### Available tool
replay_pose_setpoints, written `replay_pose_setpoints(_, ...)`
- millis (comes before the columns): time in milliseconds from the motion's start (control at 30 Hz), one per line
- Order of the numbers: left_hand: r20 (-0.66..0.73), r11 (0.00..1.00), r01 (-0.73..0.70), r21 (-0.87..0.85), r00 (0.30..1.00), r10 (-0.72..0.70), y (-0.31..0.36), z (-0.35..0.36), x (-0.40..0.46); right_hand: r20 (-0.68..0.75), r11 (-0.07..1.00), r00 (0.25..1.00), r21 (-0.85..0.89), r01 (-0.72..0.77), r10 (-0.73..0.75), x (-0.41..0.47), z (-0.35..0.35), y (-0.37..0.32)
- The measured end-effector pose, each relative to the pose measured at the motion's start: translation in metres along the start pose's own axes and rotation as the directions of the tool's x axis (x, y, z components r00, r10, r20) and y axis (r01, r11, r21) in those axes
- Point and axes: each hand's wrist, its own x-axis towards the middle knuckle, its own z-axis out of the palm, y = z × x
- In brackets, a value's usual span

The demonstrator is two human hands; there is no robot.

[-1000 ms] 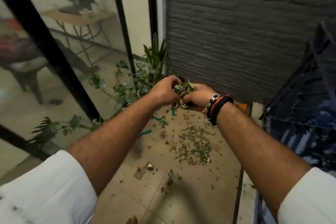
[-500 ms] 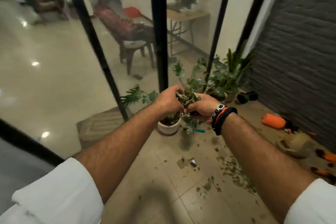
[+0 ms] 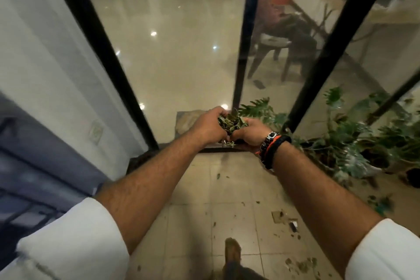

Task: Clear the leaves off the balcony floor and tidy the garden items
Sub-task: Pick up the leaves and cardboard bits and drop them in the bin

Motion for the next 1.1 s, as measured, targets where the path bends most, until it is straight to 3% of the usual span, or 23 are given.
replay_pose_setpoints(133,-0.154,0.994,0.105,-0.009,0.982,-0.105,-0.045,-0.025,0.015,0.116,0.99,0.993,-0.139,0.005,0.011,0.057,0.043,-0.007)
replay_pose_setpoints(367,-0.279,0.959,0.274,-0.07,0.918,-0.282,-0.146,-0.052,0.057,0.265,0.951,0.964,-0.304,0.05,0.034,0.159,0.124,0.0)
replay_pose_setpoints(500,-0.308,0.925,0.35,-0.15,0.872,-0.38,-0.233,-0.056,0.087,0.346,0.938,0.93,-0.345,0.008,0.12,0.234,0.176,0.036)
replay_pose_setpoints(733,-0.371,0.873,0.446,-0.199,0.79,-0.488,-0.416,-0.034,0.147,0.42,0.875,0.891,-0.48,0.057,0.173,0.378,0.274,0.144)
replay_pose_setpoints(900,-0.416,0.858,0.473,-0.201,0.752,-0.511,-0.536,-0.023,0.198,0.436,0.866,0.891,-0.488,0.111,0.131,0.466,0.33,0.204)
replay_pose_setpoints(1100,-0.444,0.896,0.422,-0.138,0.782,-0.437,-0.64,0.001,0.234,0.426,0.856,0.898,-0.499,0.131,0.111,0.531,0.372,0.261)
